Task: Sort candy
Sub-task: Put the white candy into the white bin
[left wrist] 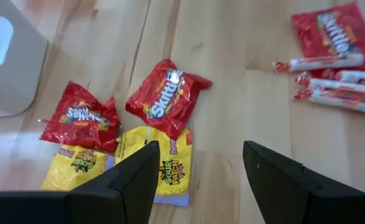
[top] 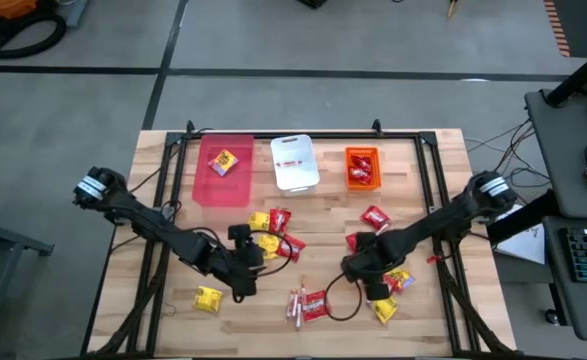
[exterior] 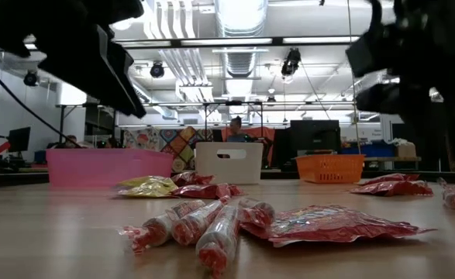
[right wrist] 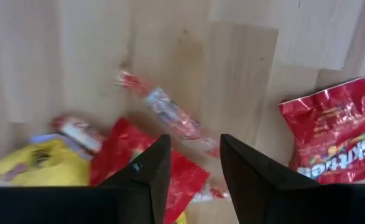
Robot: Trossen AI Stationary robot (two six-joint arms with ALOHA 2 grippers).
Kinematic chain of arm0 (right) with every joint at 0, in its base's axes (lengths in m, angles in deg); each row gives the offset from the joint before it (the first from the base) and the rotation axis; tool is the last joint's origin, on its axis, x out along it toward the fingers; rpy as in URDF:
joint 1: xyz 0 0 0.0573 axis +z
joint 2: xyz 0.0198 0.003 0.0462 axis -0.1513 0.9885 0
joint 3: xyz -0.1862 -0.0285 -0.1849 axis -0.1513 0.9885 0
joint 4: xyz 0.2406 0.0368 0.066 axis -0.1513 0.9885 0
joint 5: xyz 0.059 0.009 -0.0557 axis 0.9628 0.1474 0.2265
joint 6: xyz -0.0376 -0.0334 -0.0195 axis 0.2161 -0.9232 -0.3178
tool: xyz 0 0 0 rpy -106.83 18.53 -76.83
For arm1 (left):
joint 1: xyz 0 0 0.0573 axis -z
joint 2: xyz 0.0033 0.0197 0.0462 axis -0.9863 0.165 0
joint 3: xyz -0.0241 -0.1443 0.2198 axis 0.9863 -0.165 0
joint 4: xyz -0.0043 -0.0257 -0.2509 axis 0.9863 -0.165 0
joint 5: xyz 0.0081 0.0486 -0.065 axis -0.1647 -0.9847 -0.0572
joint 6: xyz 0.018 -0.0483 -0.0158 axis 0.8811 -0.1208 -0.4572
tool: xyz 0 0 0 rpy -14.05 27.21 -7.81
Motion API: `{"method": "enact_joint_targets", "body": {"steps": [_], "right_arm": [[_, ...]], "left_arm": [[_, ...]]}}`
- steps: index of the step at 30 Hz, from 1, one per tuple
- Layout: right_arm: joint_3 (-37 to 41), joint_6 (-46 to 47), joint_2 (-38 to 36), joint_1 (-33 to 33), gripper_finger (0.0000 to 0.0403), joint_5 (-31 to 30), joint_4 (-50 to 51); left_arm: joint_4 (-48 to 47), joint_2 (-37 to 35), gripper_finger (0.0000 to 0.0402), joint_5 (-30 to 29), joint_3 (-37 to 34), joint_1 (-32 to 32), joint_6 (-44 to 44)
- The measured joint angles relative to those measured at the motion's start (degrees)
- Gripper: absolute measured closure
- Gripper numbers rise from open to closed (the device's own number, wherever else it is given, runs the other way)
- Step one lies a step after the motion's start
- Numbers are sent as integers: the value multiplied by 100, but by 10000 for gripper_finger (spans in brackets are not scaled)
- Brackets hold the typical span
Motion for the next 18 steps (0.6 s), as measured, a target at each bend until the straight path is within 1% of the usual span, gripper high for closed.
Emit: {"method": "enact_joint_targets", "body": {"steps": [7, 11, 13, 16, 18], "right_arm": [[-9, -314, 335, 0, 251, 46, -37], [-9, -379, 416, 0, 248, 45, -96], [-9, -433, 445, 0, 248, 24, -254], [-9, -570, 517, -16, 248, -2, -608], [-11, -609, 599, -59, 250, -2, -781]], "left_arm": [[-36, -786, 188, -69, -1, 127, 314], [-26, -1282, 188, -191, 1, 163, 467], [-22, -1478, 188, -213, 1, 163, 551], [-1, -1710, 188, -481, 1, 163, 657], [-2, -1812, 188, -561, 1, 163, 709]]}}
